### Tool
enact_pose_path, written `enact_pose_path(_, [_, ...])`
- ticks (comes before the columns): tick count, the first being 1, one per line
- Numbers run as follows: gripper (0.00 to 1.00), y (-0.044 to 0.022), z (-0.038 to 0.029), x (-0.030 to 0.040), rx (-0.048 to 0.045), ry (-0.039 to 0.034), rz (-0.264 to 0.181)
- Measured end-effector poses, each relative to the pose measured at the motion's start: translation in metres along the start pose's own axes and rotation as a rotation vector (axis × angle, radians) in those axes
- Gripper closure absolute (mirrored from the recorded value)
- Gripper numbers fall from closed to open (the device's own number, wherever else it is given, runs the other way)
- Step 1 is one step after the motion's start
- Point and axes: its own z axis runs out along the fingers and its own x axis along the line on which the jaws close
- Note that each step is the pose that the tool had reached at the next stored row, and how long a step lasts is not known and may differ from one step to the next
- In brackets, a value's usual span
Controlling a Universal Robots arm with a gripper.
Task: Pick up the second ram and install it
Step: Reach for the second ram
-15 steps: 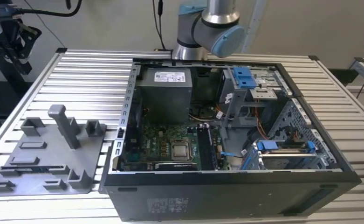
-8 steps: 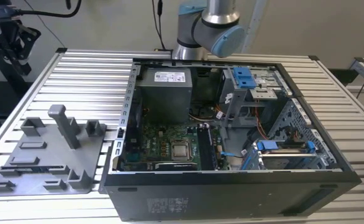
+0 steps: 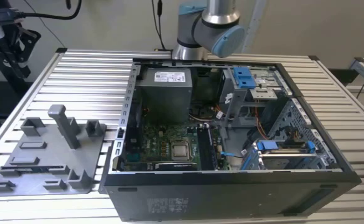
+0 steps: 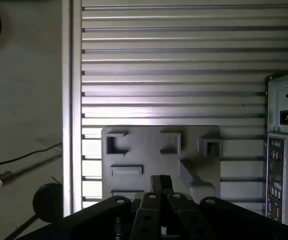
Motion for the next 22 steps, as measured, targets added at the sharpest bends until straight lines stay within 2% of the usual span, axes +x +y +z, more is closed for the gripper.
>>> enact_pose_path(4, [0.89,-0.0039,0.0006,0.0011,0.0000,0.0004,-0.010])
enact_pose_path(14, [0.89,-0.0053,0.0006,0.0011,0.0000,0.0004,-0.010])
enact_pose_path(22, [0.89,-0.0180,0.0009,0.0010,0.0000,0.0004,-0.010])
